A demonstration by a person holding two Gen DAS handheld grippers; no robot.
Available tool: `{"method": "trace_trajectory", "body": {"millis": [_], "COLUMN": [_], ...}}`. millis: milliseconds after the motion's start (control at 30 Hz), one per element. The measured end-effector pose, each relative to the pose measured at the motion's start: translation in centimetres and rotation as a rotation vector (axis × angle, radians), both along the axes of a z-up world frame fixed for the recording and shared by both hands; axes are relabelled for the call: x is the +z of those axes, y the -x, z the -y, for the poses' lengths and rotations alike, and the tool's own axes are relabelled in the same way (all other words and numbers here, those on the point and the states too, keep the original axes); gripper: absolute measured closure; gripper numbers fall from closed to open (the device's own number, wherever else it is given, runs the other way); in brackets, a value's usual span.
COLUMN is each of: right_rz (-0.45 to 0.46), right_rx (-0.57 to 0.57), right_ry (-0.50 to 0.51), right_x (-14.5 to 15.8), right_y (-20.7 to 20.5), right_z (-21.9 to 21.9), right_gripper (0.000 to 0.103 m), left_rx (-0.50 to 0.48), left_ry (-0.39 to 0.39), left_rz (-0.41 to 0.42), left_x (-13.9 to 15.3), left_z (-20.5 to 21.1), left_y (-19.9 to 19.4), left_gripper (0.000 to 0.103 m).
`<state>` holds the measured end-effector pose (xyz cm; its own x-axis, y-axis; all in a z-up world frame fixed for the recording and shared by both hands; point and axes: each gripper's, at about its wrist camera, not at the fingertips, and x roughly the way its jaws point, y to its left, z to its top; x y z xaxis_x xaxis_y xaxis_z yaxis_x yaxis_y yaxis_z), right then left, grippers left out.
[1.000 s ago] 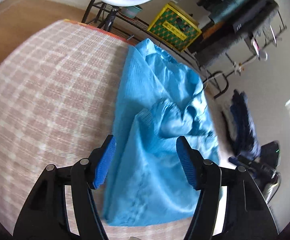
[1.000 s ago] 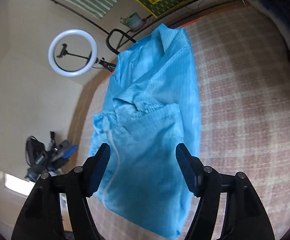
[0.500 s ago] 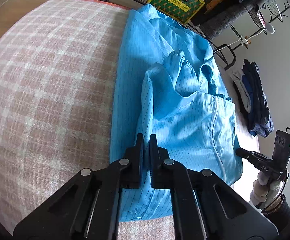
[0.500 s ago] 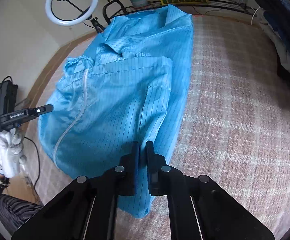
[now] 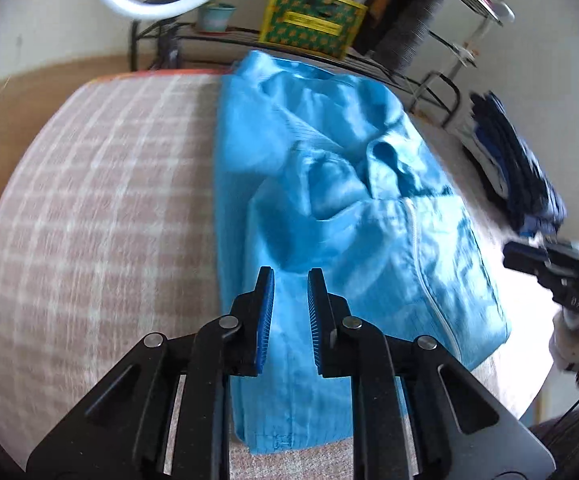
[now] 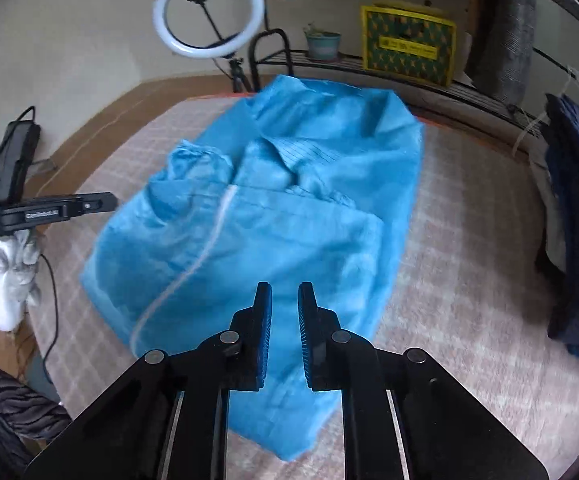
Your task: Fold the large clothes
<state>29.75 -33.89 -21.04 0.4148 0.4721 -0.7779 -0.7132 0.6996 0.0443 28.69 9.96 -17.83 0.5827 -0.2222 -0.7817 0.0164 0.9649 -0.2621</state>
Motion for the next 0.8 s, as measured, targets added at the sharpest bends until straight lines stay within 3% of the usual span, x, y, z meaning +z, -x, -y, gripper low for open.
{"method": "trace_trajectory", "body": {"millis": [67, 200, 300, 400, 467, 600, 800], "right_rz": [-0.024, -0.059, -0.079, -0.103, -0.112, -0.100, -0.036], "right_rx": [0.048, 0.033, -0.046, -0.119, -0.138, -0.124, -0.135], "right_ry": [-0.023, -0.010, 0.010, 0.019, 0.035, 0.025, -0.008], "right_x": [-0.4, -2.7, -4.6, -5.5, -6.1, -5.6, -2.4], "right_y": [-0.6, -2.6, -4.4, -5.7, -6.2, -6.1, -4.4], "right_z": [-2.2, -3.8, -2.9, -1.1, -0.6, -0.3, 1.0], "right_gripper": [0.089, 0.089, 0.089, 0.089, 0.089, 0.089, 0.089], "left_rx": [-0.090, -0.139, -0.085, 0.036, 0.064, 0.076, 0.029], "left_ry": [-0.034, -0.115, -0.155, -0.146, -0.114, -0.159, -0.054], "left_rz": [-0.041, -0.073, -0.062, -0.056, -0.067, -0.027, 0.032], "left_x": [-0.6, -2.1, -3.1, -4.3, -5.0, -4.0, -0.5], "left_z": [1.6, 3.3, 2.6, 0.6, -0.3, -0.5, -1.0], "left_y": [-1.0, -3.3, -5.8, -8.0, -8.6, -7.8, -2.8], "left_gripper": [0.088, 0.088, 0.088, 0.088, 0.088, 0.088, 0.088]}}
